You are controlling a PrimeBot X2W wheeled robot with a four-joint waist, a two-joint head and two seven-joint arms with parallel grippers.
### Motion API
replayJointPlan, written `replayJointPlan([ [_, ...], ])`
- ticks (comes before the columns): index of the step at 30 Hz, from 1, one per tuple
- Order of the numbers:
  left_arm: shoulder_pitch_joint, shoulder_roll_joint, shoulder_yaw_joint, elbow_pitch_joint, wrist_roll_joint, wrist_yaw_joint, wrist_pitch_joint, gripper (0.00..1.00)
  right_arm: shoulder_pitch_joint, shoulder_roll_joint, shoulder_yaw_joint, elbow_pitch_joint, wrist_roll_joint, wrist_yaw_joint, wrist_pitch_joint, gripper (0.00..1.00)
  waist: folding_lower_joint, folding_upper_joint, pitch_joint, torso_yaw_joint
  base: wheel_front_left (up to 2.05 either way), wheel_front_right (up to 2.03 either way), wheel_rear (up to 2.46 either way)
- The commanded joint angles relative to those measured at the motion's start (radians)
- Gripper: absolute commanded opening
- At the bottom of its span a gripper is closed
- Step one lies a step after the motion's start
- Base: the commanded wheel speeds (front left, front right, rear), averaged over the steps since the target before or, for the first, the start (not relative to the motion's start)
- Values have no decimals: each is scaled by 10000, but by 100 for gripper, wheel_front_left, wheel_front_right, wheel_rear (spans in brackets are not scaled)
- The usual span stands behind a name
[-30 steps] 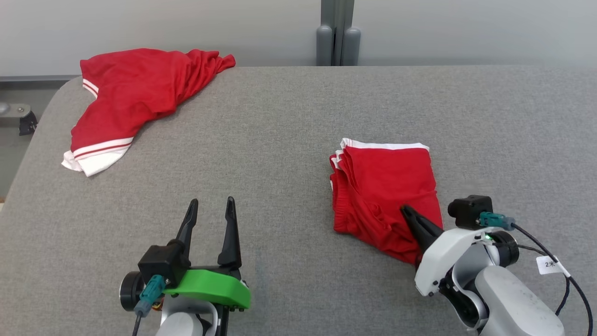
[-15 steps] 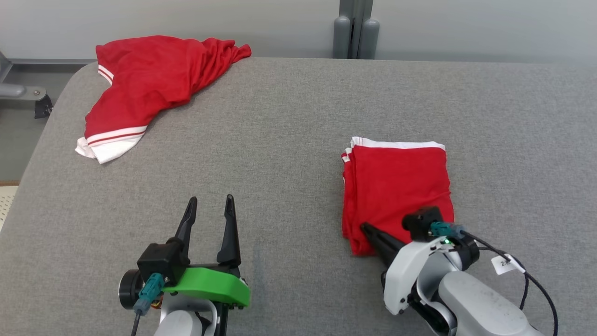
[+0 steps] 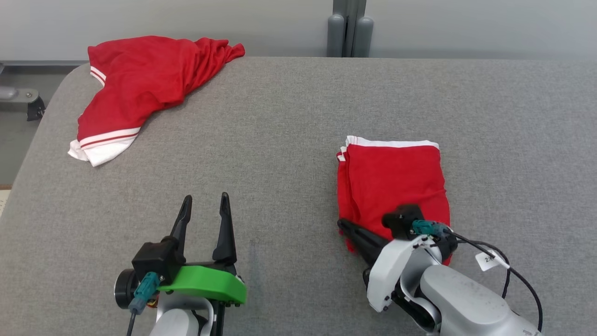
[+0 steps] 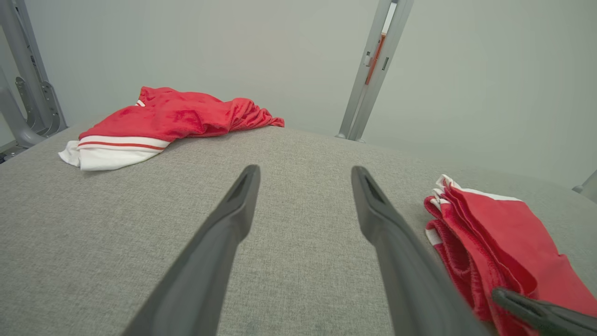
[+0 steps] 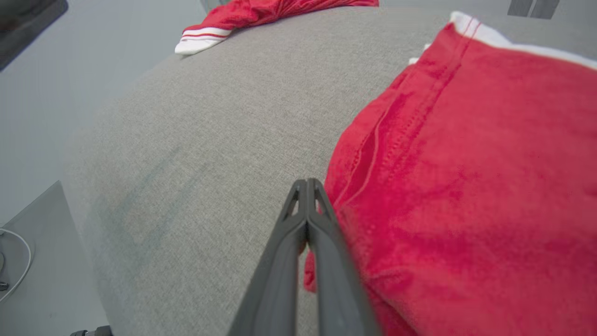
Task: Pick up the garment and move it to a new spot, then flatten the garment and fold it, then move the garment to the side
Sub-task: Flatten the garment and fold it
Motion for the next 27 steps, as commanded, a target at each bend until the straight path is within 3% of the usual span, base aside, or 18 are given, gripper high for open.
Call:
replayJointPlan([
  [1,-158,18,72,-22,-19,26,-4,100,-151,-84,-109,-26,41,1,-249,7,0,0,-63,-66,0,0,0],
  [2,-171,18,95,-8,-3,13,-4,100,-174,-119,-244,-47,68,1,-411,31,0,0,-108,-106,0,0,0],
  [3,-187,18,111,0,11,-2,-4,100,-198,-135,-378,-75,55,1,-537,43,0,0,-149,-142,0,0,0],
  [4,-213,18,137,6,30,-15,-4,100,-199,-133,-584,-123,13,1,-664,79,0,0,-199,-188,0,0,0],
  [5,-240,18,158,15,46,-26,-4,100,-184,-146,-768,-174,-34,1,-759,94,0,0,-245,-235,0,0,0],
  [6,-272,18,192,35,68,-50,-4,100,-141,-183,-1053,-234,-80,1,-861,100,0,0,-295,-287,0,0,0],
  [15,-512,18,350,286,158,-99,-4,100,909,-105,-3913,-1193,-1158,1,-1106,100,0,0,-638,-789,0,0,0],
  [20,-236,21,448,410,168,-111,-4,100,1950,273,-5625,-2118,-2224,1,-1108,100,0,0,-782,-1053,0,0,0],
  [27,417,22,722,578,266,-122,-4,100,3205,1005,-7159,-3161,-3546,1,-1111,100,0,0,-986,-1300,0,0,0],
])
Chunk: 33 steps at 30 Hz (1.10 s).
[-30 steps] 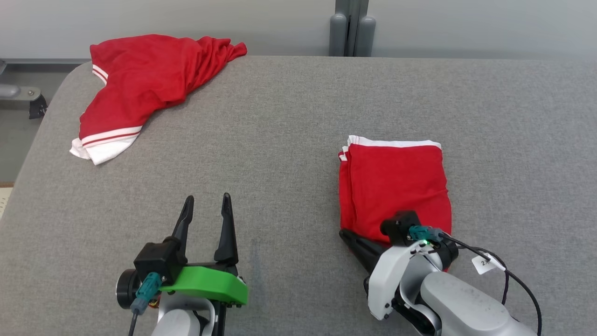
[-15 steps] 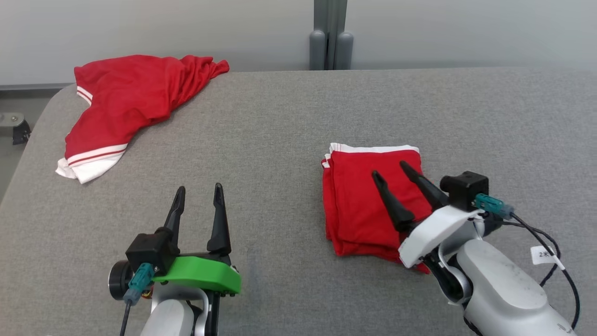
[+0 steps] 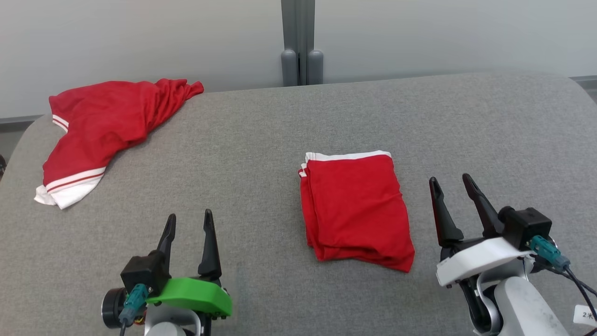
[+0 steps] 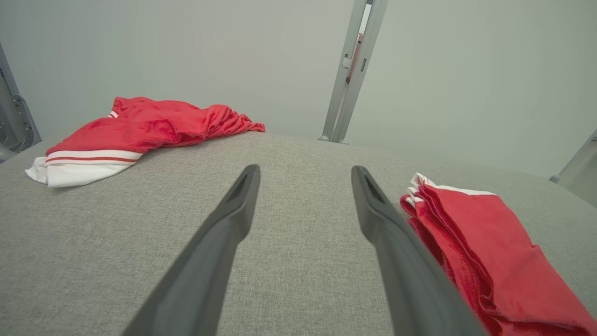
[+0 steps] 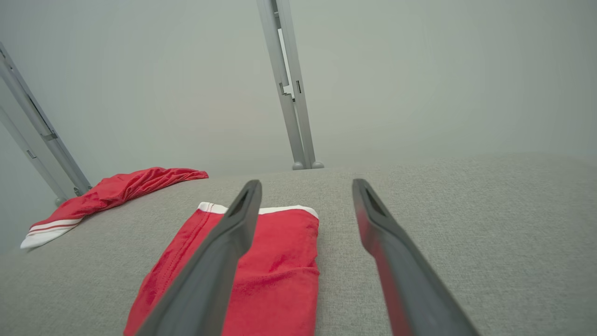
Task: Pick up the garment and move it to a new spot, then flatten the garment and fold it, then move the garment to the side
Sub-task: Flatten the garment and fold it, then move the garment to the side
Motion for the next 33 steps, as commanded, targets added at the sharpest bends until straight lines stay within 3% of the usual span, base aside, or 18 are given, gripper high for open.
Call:
replayJointPlan([
  [1,236,28,90,43,128,35,-4,100,291,133,-139,-194,-193,1,-28,100,0,0,-100,-79,0,0,0],
  [11,599,28,304,3,417,75,-4,100,1047,580,-563,-710,-787,1,32,100,0,0,-189,-72,0,0,0],
  [33,491,28,168,-122,422,32,-4,100,880,630,-881,-527,-1237,1,553,100,0,0,101,142,0,0,0],
])
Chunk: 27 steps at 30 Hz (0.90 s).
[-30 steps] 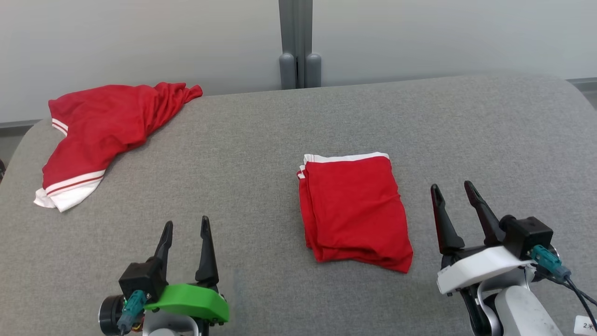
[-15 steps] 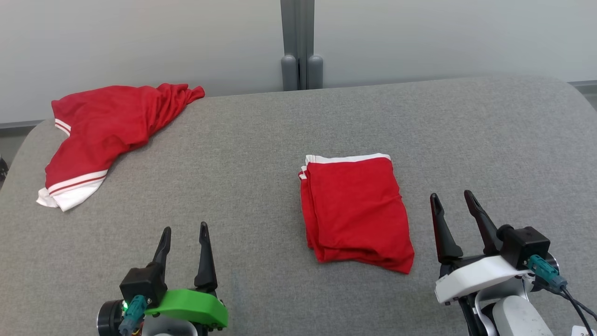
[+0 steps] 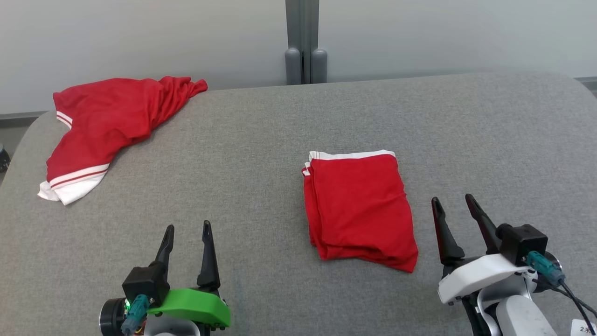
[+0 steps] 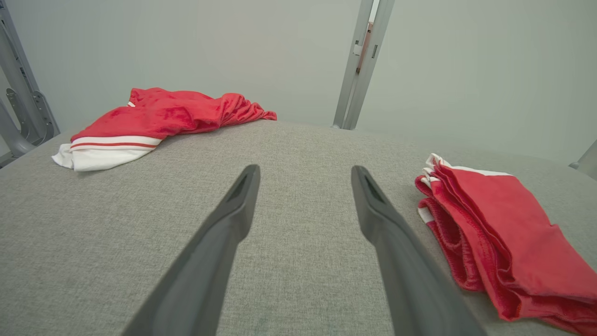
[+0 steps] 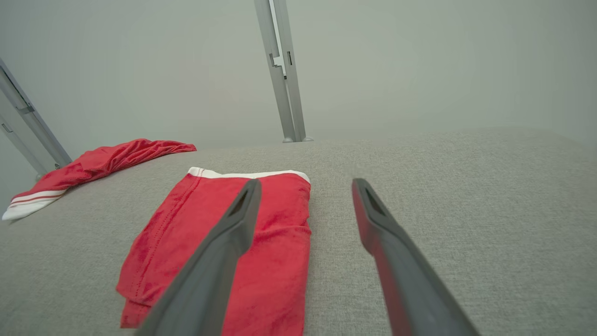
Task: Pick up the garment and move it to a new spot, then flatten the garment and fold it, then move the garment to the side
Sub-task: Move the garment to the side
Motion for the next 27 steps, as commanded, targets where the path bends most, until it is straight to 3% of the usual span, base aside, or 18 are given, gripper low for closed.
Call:
replayJointPlan([
  [1,-45,28,-20,-65,-5,-10,-4,100,-172,-120,-132,79,-25,1,177,100,0,0,134,69,0,0,0],
  [8,-339,28,-195,-132,-90,25,-4,100,-1196,-824,-118,393,718,1,1539,100,0,0,656,346,0,0,0],
  [18,-739,29,-471,-138,-209,66,-4,100,-2747,-1992,799,2001,2572,1,4191,100,0,0,1494,1310,0,0,0],
  [27,-848,28,-468,-183,-201,94,-4,100,-3594,-2328,1482,3543,3104,1,4978,100,0,0,1809,1919,0,0,0],
])
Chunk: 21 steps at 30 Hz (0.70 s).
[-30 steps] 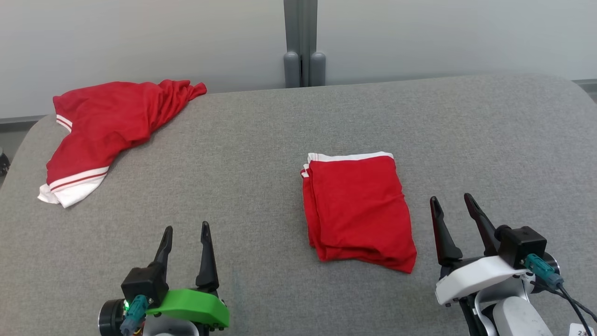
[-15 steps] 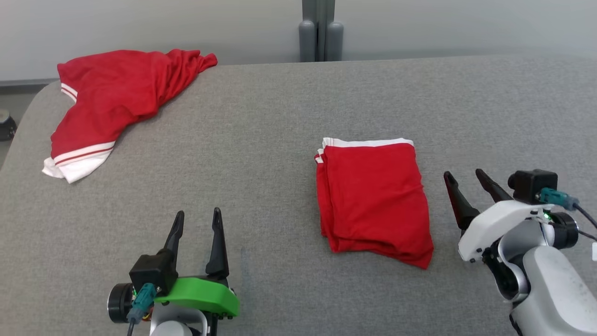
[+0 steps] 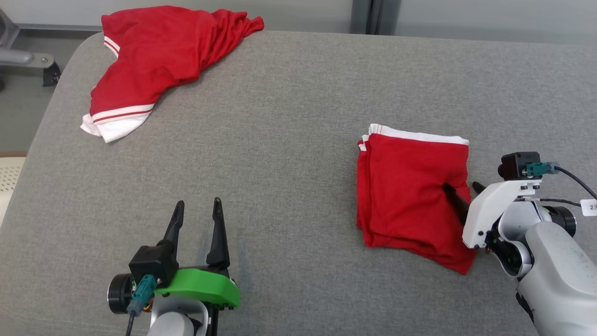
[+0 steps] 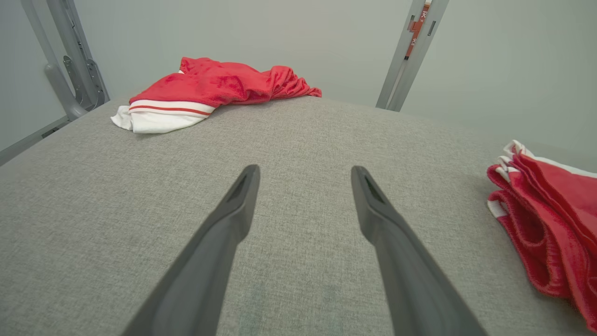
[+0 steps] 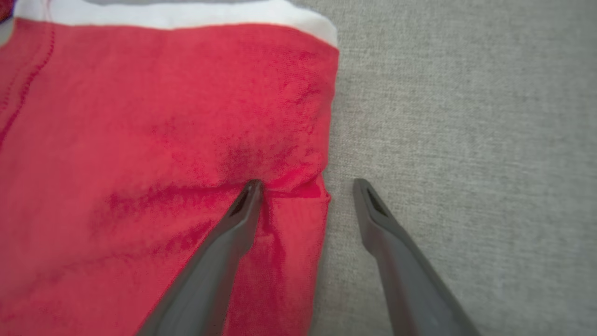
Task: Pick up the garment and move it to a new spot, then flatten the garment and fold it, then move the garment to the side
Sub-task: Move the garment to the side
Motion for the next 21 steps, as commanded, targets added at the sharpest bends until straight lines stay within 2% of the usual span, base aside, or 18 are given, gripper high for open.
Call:
replayJointPlan([
  [1,-153,28,14,-21,-7,39,-4,100,-164,-70,131,222,135,1,142,100,0,0,202,240,0,0,0],
  [3,-150,28,35,-30,-3,48,-4,100,-241,-34,296,443,288,1,242,100,0,0,220,262,0,0,0],
  [4,-149,28,47,-37,1,50,-4,100,-281,-27,354,512,323,1,239,84,0,0,226,258,0,0,0],
  [5,-143,28,72,-47,17,52,-4,100,-324,-24,434,577,364,1,210,47,0,0,235,242,0,0,0],
  [7,-145,28,102,-68,75,76,-4,100,-420,-51,563,636,444,1,141,22,0,0,255,158,0,0,0],
  [8,-150,26,104,-84,103,65,-4,100,-468,-87,616,654,470,1,97,0,0,0,267,95,0,0,0],
  [14,-216,28,154,-187,262,-11,-4,100,-819,-491,851,510,532,-10,-351,0,0,0,373,-600,0,0,0],
  [21,-411,33,238,-196,621,-173,-4,100,-1091,-857,912,249,572,-7,-707,0,0,0,674,-2348,0,0,0],
])
